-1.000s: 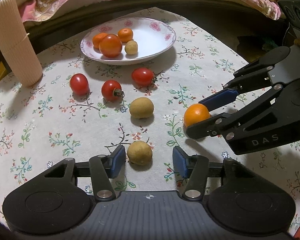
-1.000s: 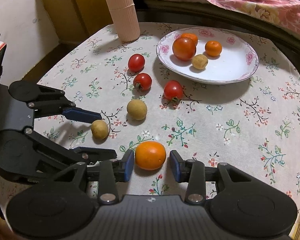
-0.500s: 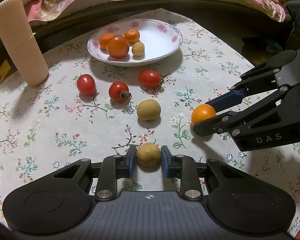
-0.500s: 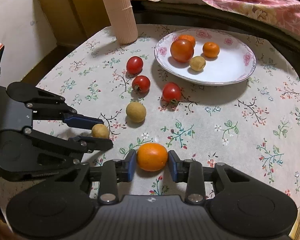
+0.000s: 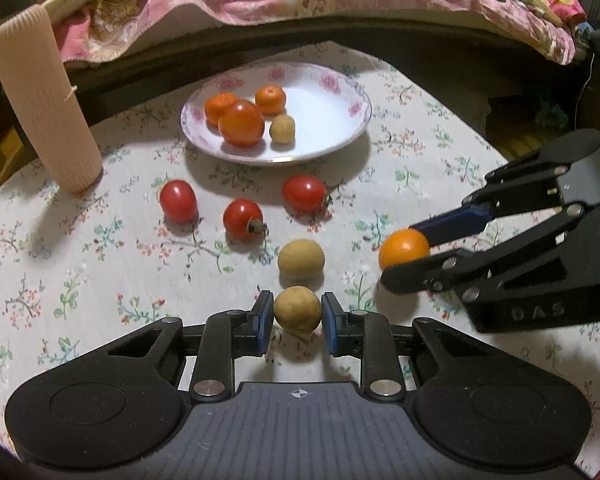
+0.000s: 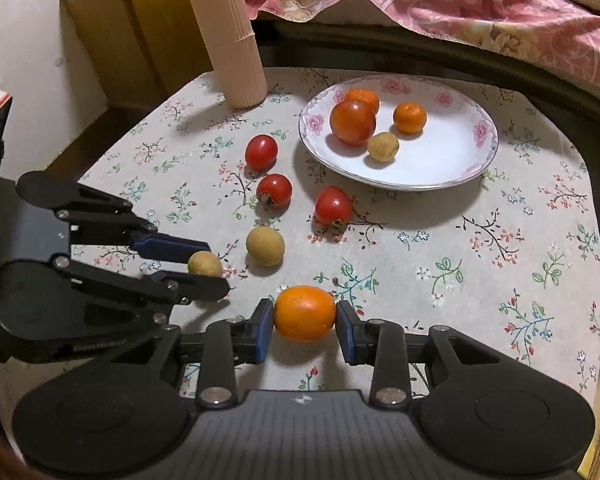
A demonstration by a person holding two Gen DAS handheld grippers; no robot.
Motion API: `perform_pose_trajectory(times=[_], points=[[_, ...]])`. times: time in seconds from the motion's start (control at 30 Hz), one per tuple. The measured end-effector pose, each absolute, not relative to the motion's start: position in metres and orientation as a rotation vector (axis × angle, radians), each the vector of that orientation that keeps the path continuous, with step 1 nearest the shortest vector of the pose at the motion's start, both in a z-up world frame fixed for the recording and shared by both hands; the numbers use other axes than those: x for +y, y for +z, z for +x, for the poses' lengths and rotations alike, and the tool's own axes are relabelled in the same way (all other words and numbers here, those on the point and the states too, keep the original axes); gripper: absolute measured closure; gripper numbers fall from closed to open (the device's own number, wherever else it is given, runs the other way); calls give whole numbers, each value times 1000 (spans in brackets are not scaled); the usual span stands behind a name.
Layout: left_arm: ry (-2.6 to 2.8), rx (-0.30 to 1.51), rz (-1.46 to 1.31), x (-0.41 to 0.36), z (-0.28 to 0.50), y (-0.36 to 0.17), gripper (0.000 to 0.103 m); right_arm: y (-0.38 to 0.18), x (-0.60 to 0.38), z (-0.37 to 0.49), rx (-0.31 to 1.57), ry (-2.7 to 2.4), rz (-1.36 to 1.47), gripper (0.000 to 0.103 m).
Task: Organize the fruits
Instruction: 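Carry the yellow fruit with the left tool while the right carries the mandarin over the plate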
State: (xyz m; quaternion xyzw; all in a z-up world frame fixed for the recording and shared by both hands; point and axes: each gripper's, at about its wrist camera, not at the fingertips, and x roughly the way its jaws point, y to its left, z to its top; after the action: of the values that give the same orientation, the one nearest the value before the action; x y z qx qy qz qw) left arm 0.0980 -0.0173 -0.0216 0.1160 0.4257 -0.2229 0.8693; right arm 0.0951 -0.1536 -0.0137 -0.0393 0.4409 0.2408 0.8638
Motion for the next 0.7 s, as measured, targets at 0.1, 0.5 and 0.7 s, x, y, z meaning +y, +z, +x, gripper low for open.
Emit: perform_pose_trajectory(times=[0.1, 0.5, 0.7], points=[[-464, 877, 237, -18, 100, -17, 70, -11, -153, 96, 918, 505, -69, 67], [-460, 856, 217, -21, 104, -10, 70, -1, -155, 98, 883, 497, -46, 67], [-451, 850, 209, -20, 106, -8, 70, -1, -155, 97, 879, 497, -41, 67]])
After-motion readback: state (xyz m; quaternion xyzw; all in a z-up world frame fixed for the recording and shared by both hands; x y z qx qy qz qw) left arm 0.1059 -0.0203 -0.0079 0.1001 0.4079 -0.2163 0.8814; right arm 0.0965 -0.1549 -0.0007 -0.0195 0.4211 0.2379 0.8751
